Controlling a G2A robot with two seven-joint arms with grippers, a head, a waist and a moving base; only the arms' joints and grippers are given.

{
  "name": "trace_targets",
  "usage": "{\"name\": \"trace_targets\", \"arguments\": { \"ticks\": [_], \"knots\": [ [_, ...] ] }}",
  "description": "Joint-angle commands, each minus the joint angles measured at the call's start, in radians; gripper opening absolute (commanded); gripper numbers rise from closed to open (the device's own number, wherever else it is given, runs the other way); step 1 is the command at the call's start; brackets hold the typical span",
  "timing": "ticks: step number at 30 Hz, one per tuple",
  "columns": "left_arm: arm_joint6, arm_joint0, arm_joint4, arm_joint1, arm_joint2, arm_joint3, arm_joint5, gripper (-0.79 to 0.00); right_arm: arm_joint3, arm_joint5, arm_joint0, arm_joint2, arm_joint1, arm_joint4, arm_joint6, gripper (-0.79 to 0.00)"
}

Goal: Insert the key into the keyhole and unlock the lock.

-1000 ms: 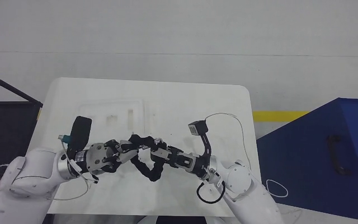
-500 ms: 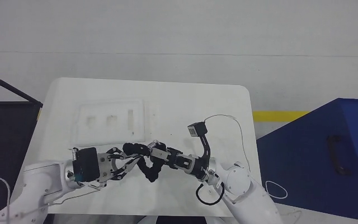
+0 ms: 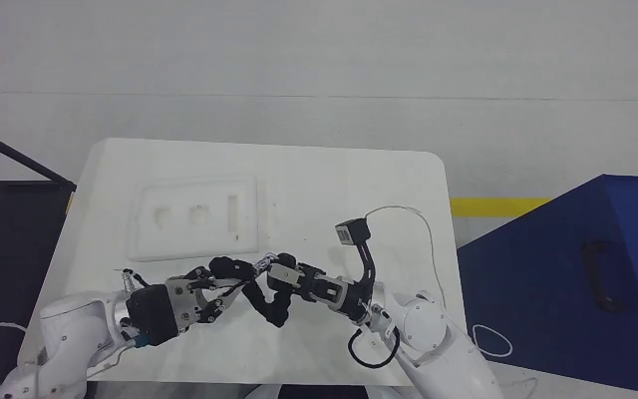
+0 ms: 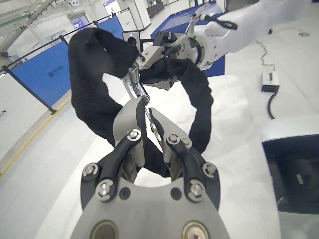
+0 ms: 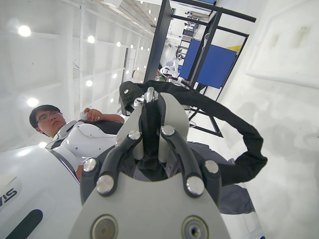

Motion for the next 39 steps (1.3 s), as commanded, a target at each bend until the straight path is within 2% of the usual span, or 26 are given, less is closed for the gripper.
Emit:
{"name": "trace_targets", "arguments": {
  "ticks": [1,6,9,11,12,13,21,24,27,30,35,39],
  "knots": [
    [0.019,0.013,0.057,-0.001,0.001,-0.016,0.086,-0.785,0.000,0.001,-0.001,-0.001,0.001,0.000,-0.001,-0.785],
    [0.112,0.061,0.258,-0.003,-0.005,-0.040,0.319,-0.785,0.003,0.000,0.001,-0.002,0.001,0.004,-0.004,-0.785],
    [0.162,0.086,0.324,-0.005,0.003,-0.031,0.419,-0.785,0.007,-0.002,0.004,-0.005,0.001,0.005,-0.006,-0.785],
    [0.175,0.099,0.345,-0.006,0.009,-0.028,0.441,-0.785,0.010,-0.002,0.007,-0.007,0.001,0.008,-0.005,-0.785],
    [0.169,0.100,0.345,-0.007,0.006,-0.027,0.459,-0.366,0.012,-0.002,0.009,-0.007,0.001,0.009,-0.005,-0.785],
    [0.167,0.103,0.342,-0.008,0.009,-0.026,0.466,0.000,0.013,-0.003,0.011,-0.008,0.001,0.010,-0.006,-0.785],
    [0.228,0.092,0.230,-0.010,-0.033,0.016,0.432,0.000,0.005,-0.026,0.015,0.039,0.010,-0.056,-0.034,-0.785],
    [0.251,0.091,0.205,-0.009,-0.061,0.045,0.426,0.000,-0.015,-0.030,0.005,0.079,0.019,-0.129,-0.045,-0.785],
    [0.277,0.094,0.140,-0.010,-0.076,0.070,0.374,0.000,-0.044,-0.023,-0.006,0.115,0.029,-0.217,-0.043,-0.785],
    [0.268,0.092,0.045,-0.009,-0.073,0.089,0.264,0.000,-0.091,-0.011,-0.016,0.154,0.042,-0.445,-0.059,-0.785],
    [0.189,0.058,-0.123,-0.008,-0.039,0.109,0.057,0.000,-0.170,0.000,-0.060,0.149,0.054,-0.832,-0.132,-0.785],
    [0.107,0.012,-0.162,-0.008,-0.001,0.110,-0.004,0.000,-0.196,0.004,-0.082,0.119,0.061,-1.163,-0.217,-0.785]
  ]
}}
